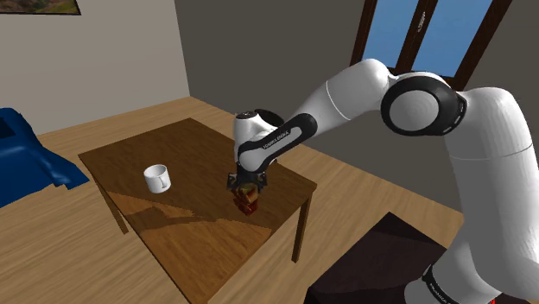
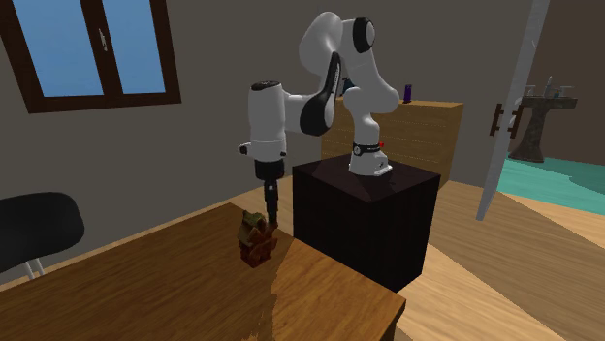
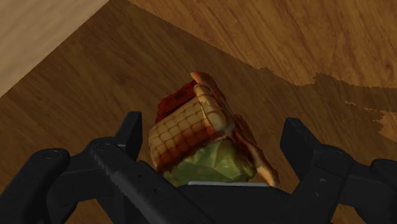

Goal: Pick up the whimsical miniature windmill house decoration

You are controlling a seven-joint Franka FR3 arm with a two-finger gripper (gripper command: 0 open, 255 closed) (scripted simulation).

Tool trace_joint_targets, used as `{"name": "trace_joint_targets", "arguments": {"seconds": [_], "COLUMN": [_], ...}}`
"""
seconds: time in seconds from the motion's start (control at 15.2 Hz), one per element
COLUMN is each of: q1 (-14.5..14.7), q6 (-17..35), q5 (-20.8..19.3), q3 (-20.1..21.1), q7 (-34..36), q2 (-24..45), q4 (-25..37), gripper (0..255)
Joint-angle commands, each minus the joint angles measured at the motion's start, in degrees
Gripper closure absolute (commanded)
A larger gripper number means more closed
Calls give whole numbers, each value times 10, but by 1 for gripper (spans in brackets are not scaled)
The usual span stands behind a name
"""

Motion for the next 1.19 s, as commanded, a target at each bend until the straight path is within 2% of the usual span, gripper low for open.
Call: {"name": "trace_joint_targets", "arguments": {"seconds": [0.0, 0.46, 0.53, 1.12], "q1": [5, 8, 9, 8], "q6": [6, 34, 34, 34], "q5": [-4, -10, -10, -10], "q3": [-4, -8, -8, -8], "q7": [6, 9, 9, 9], "q2": [22, 53, 54, 53], "q4": [17, 21, 21, 21], "gripper": [0, 0, 255, 255]}}
